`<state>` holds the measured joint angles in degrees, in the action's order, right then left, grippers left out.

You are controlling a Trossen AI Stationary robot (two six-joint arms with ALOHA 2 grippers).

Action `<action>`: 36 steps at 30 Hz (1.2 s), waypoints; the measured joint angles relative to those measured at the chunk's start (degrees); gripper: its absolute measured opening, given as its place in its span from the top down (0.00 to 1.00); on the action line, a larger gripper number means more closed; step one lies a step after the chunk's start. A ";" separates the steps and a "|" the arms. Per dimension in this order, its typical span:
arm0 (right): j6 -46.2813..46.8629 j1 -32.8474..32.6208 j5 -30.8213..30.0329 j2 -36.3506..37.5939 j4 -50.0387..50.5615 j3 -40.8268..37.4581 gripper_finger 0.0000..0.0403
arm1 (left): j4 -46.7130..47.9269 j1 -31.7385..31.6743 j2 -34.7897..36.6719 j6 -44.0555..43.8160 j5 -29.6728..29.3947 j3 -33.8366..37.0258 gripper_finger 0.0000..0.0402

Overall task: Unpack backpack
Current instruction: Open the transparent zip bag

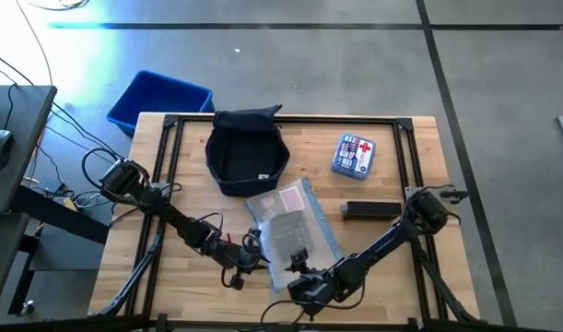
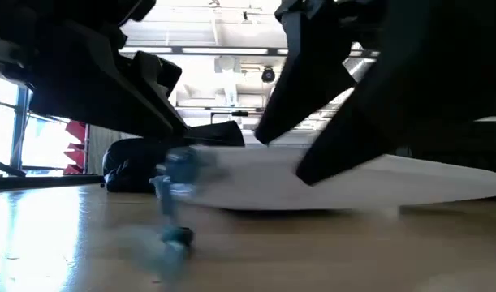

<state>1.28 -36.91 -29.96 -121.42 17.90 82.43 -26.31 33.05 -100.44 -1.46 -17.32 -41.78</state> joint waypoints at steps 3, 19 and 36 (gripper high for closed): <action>0.53 -0.32 -4.97 -1.53 -4.74 0.00 0.42 | -2.14 0.63 0.04 -0.56 -0.75 -0.21 0.86; 27.56 -3.32 -20.25 -3.96 -0.12 0.02 0.42 | 36.39 9.69 0.51 -22.36 -19.99 -14.86 0.86; 2.57 -3.84 -14.56 -6.13 -7.79 0.00 0.48 | 18.26 4.25 -11.83 -26.35 -6.34 -16.39 0.86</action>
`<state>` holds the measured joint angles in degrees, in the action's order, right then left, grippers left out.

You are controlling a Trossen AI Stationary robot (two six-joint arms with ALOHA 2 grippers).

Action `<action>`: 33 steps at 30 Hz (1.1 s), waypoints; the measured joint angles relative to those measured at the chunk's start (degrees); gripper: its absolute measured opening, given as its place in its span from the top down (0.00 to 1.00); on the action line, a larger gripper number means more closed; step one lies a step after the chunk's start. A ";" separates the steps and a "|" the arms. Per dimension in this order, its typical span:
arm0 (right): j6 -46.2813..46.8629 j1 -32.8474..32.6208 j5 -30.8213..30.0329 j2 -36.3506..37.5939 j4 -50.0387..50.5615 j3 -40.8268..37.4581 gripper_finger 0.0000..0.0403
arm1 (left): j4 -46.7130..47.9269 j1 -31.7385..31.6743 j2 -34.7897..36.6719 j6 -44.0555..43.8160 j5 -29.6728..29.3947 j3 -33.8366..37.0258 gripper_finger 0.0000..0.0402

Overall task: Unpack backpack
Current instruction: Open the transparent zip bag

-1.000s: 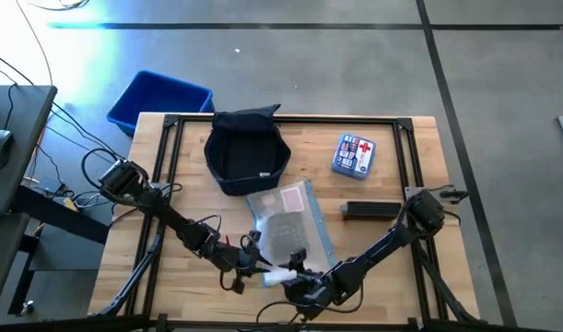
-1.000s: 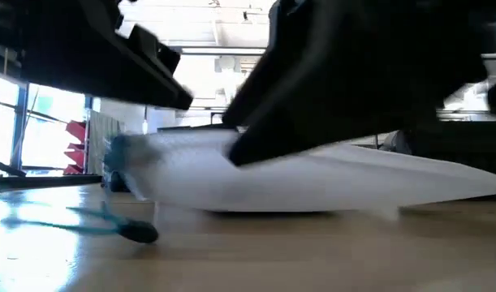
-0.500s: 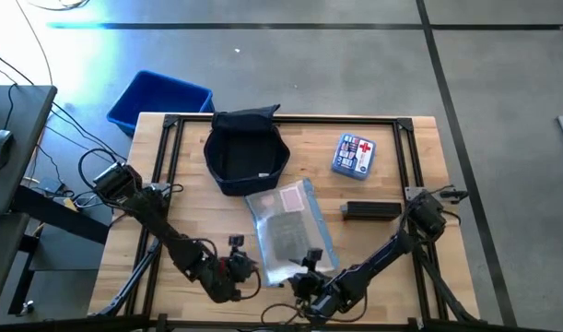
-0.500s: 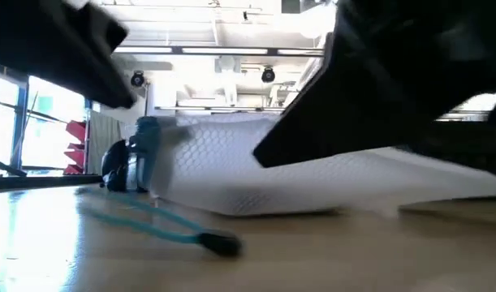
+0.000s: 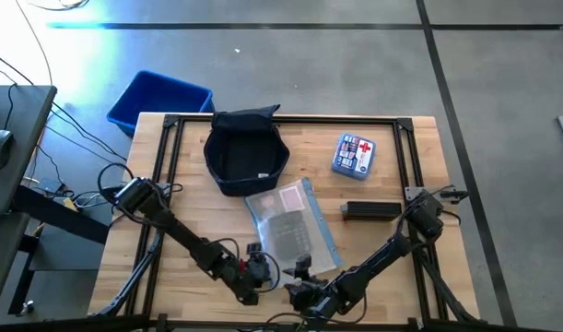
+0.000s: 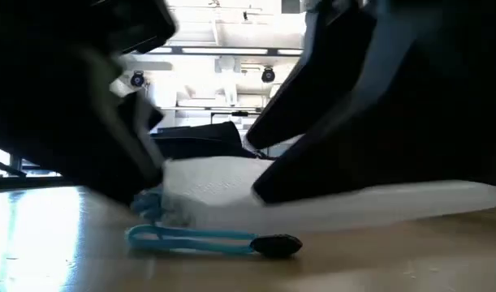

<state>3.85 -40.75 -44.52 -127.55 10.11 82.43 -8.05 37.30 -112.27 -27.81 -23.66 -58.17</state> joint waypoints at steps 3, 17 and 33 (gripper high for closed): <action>-1.33 0.31 -2.38 -0.70 0.05 0.01 0.48 | 0.13 -0.61 0.00 0.52 0.06 -1.11 0.86; 1.40 -2.19 -1.18 -0.58 -2.57 2.70 0.46 | -3.23 1.15 0.52 1.03 -6.40 -1.39 0.86; 17.74 -2.61 -10.99 -0.57 12.01 4.96 0.36 | -11.23 1.83 1.04 7.44 -13.49 -1.47 0.86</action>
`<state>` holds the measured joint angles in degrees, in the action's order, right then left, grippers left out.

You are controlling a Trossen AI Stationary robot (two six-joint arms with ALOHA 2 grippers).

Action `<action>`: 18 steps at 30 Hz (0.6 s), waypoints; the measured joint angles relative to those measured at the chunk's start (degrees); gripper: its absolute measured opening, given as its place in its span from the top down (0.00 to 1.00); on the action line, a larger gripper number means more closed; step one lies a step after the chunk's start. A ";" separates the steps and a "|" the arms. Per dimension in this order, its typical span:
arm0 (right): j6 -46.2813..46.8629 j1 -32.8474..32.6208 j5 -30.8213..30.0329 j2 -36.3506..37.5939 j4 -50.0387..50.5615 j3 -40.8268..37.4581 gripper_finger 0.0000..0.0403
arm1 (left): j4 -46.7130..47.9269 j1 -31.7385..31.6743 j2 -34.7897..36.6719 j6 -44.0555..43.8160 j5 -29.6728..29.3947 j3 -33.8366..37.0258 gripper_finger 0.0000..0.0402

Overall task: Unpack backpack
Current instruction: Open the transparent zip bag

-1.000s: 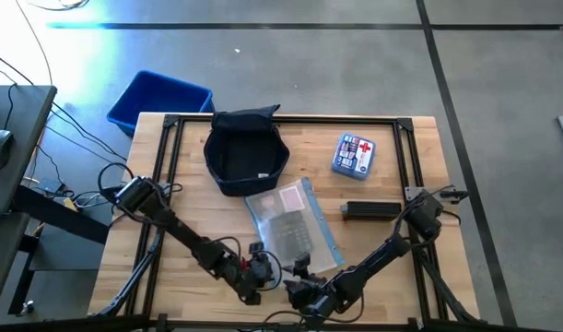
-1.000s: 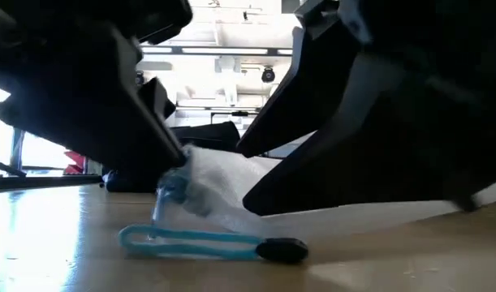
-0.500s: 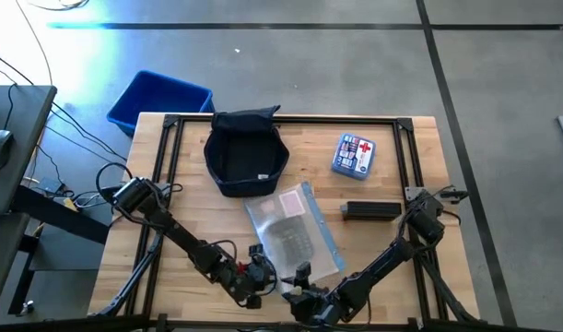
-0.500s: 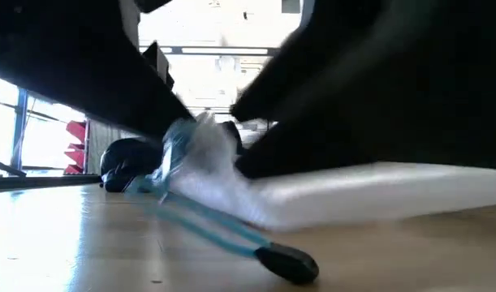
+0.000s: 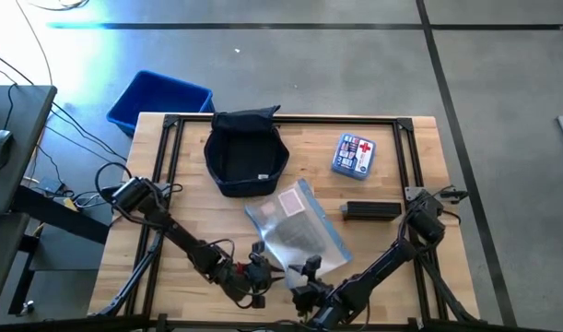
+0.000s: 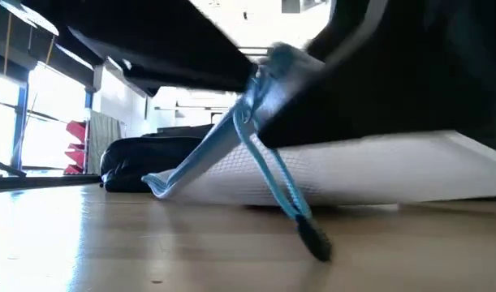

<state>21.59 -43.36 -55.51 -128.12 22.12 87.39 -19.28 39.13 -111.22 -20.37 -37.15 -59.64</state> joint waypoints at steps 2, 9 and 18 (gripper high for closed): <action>1.79 0.19 0.00 -0.01 1.17 0.00 0.42 | 0.27 0.23 0.03 0.06 0.60 0.00 0.86; 3.80 0.27 2.88 -0.01 1.84 0.00 0.88 | 3.08 1.11 0.03 0.08 2.83 0.00 0.86; 2.24 0.35 6.03 -0.01 2.22 0.84 0.99 | 4.91 -0.53 -0.04 -2.02 5.02 0.00 0.86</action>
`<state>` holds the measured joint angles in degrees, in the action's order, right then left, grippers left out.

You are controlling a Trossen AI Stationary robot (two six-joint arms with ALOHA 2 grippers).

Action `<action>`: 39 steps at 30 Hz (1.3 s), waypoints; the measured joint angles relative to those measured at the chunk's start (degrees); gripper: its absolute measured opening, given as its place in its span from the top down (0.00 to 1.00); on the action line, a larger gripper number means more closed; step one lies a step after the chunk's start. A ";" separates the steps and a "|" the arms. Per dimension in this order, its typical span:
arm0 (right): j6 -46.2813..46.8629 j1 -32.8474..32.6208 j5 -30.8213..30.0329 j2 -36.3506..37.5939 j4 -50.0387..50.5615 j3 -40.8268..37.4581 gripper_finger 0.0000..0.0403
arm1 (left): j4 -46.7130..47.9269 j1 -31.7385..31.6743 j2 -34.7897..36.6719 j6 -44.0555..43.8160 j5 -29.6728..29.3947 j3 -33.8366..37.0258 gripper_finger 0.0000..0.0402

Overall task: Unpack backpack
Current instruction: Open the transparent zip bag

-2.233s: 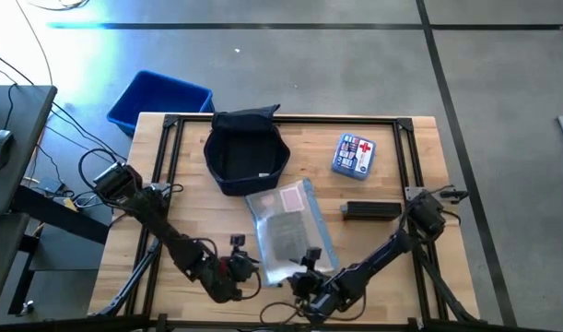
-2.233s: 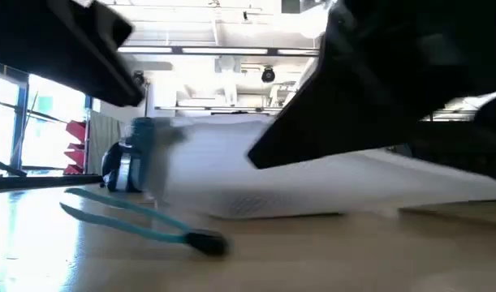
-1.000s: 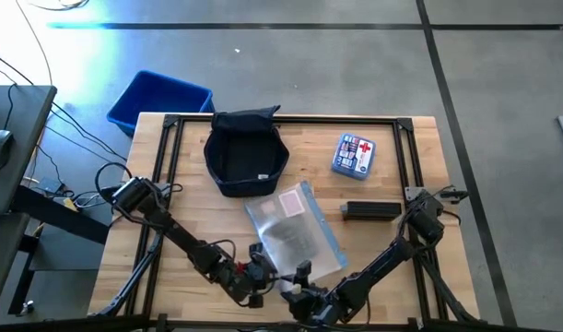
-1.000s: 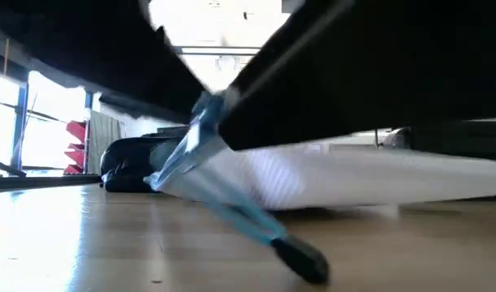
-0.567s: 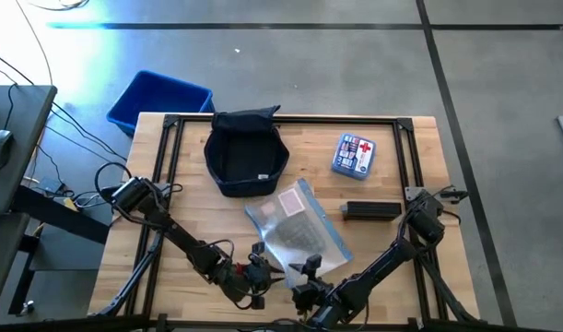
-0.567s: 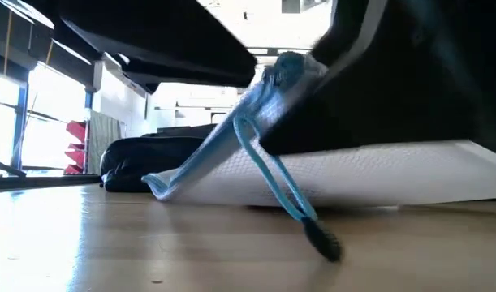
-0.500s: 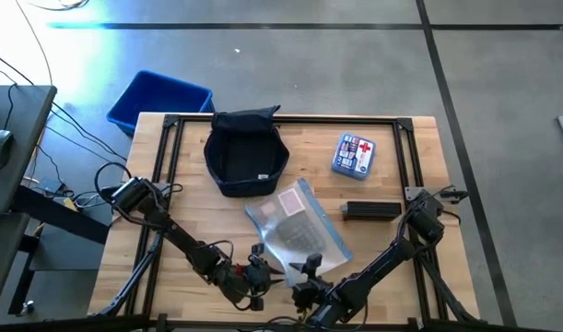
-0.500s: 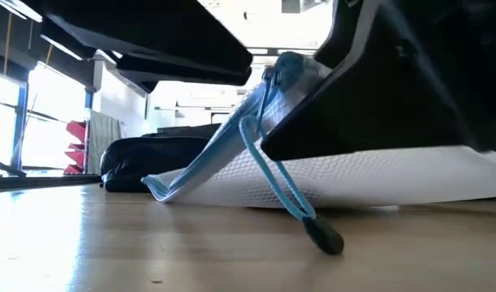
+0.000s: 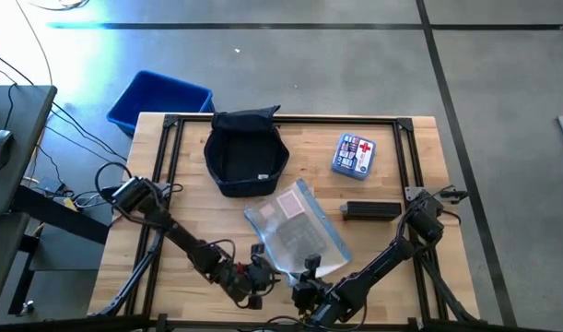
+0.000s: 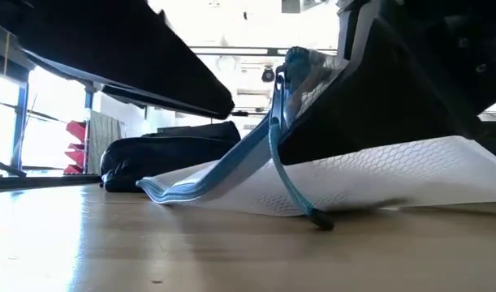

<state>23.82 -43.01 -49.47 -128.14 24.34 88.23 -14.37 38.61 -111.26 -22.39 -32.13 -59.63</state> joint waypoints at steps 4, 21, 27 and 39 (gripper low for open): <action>-1.00 0.65 0.22 0.00 -0.08 2.30 1.00 | -0.17 -0.62 0.00 0.00 0.82 0.00 0.86; -1.80 2.68 4.81 0.09 -0.37 3.88 1.00 | -3.48 -0.83 -0.11 0.04 5.39 0.13 0.78; -0.75 2.72 5.65 0.09 -0.37 3.88 0.96 | -3.62 -0.30 -0.11 0.72 6.64 0.13 0.74; -1.82 2.94 7.57 0.11 0.65 3.88 0.91 | -4.77 0.43 -0.11 3.04 6.21 0.04 0.72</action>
<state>22.00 -40.07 -41.91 -128.03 24.99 92.12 -19.14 39.04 -111.37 -19.35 -25.92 -59.59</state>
